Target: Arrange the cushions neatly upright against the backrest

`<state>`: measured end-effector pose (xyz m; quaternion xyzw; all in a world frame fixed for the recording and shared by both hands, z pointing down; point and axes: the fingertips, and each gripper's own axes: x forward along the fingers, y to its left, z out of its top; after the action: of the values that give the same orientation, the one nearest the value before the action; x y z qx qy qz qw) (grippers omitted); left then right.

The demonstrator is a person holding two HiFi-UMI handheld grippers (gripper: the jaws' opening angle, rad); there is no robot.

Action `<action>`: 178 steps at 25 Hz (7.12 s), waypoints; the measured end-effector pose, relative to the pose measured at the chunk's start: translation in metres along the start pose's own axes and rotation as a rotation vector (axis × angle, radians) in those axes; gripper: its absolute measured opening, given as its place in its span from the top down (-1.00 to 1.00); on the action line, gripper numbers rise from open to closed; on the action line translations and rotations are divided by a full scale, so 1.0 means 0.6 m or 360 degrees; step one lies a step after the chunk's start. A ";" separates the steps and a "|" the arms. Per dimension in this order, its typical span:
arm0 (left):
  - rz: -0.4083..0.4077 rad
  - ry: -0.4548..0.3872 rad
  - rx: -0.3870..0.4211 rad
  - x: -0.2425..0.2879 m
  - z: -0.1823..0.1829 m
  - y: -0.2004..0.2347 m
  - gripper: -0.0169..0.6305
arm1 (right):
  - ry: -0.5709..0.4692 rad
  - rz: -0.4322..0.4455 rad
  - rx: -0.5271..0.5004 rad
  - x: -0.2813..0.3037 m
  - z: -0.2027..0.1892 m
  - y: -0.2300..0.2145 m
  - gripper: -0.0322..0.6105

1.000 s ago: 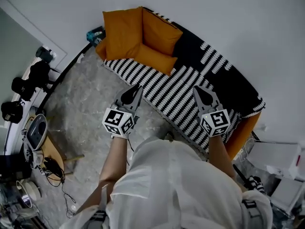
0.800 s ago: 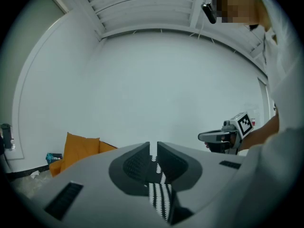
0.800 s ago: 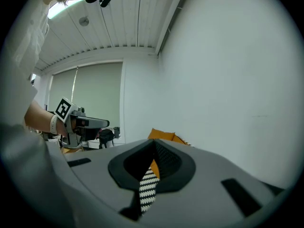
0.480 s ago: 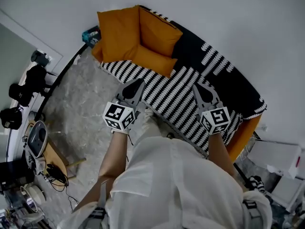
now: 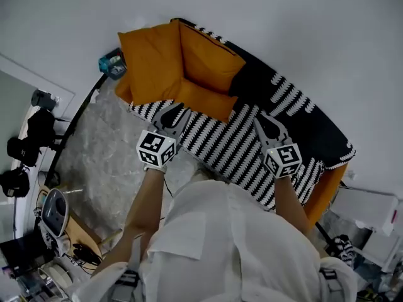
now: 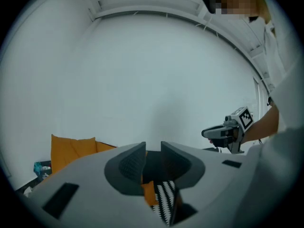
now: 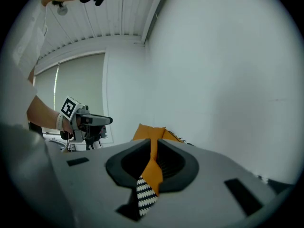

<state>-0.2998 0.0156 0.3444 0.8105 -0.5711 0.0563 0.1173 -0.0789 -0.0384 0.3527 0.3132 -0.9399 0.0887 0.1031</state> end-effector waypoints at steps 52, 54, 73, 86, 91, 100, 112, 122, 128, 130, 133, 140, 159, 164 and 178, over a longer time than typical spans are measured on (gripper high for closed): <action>0.0179 0.0351 -0.0448 0.230 -0.303 0.176 0.48 | 0.1497 0.0513 -0.0333 0.502 -0.682 -0.166 0.33; 0.0178 0.0353 -0.0453 0.228 -0.303 0.175 0.48 | 0.1508 0.0507 -0.0340 0.499 -0.681 -0.162 0.43; -0.0137 0.0359 -0.0367 0.270 -0.250 0.124 0.50 | 0.1531 0.0358 -0.0346 0.421 -0.595 -0.143 0.82; -0.0306 0.0363 -0.0380 0.328 -0.230 0.078 0.53 | 0.1543 0.0159 -0.0310 0.312 -0.541 -0.196 0.82; -0.0367 0.0378 -0.0320 0.371 -0.225 0.014 0.64 | 0.1503 0.0140 -0.0259 0.251 -0.558 -0.224 0.82; -0.0486 0.0400 -0.0302 0.434 -0.232 -0.185 0.84 | 0.1479 0.0073 -0.0169 0.091 -0.588 -0.317 0.83; -0.0622 0.0454 -0.0192 0.497 -0.246 -0.426 0.86 | 0.1516 -0.0084 -0.0112 -0.169 -0.662 -0.487 0.83; -0.0689 0.0533 -0.0184 0.521 -0.301 -0.607 0.86 | 0.1596 -0.0303 -0.0091 -0.417 -0.735 -0.655 0.82; -0.0757 0.0566 -0.0189 0.559 -0.335 -0.736 0.86 | 0.1646 -0.0335 -0.0229 -0.564 -0.772 -0.744 0.82; -0.0790 0.0571 -0.0187 0.569 -0.341 -0.777 0.86 | 0.1671 -0.0363 -0.0239 -0.612 -0.785 -0.771 0.82; -0.0824 0.0589 -0.0175 0.581 -0.348 -0.818 0.86 | 0.1703 -0.0399 -0.0243 -0.664 -0.804 -0.805 0.82; -0.0832 0.0638 -0.0133 0.600 -0.365 -0.851 0.86 | 0.1709 -0.0396 -0.0277 -0.687 -0.840 -0.841 0.81; -0.0719 0.0613 -0.0141 0.610 -0.355 -0.804 0.86 | 0.1666 -0.0528 -0.0111 -0.668 -0.832 -0.856 0.58; -0.0699 0.0580 -0.0152 0.604 -0.335 -0.785 0.86 | 0.1481 -0.0556 -0.0049 -0.619 -0.763 -0.845 0.58; -0.0454 0.0407 -0.0237 0.494 -0.238 -0.504 0.86 | 0.0848 -0.0357 0.0248 -0.271 -0.495 -0.595 0.59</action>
<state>0.0914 -0.1215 0.5108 0.8585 -0.4336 0.0991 0.2553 0.3061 -0.1585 0.6344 0.3879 -0.8296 0.2277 0.3309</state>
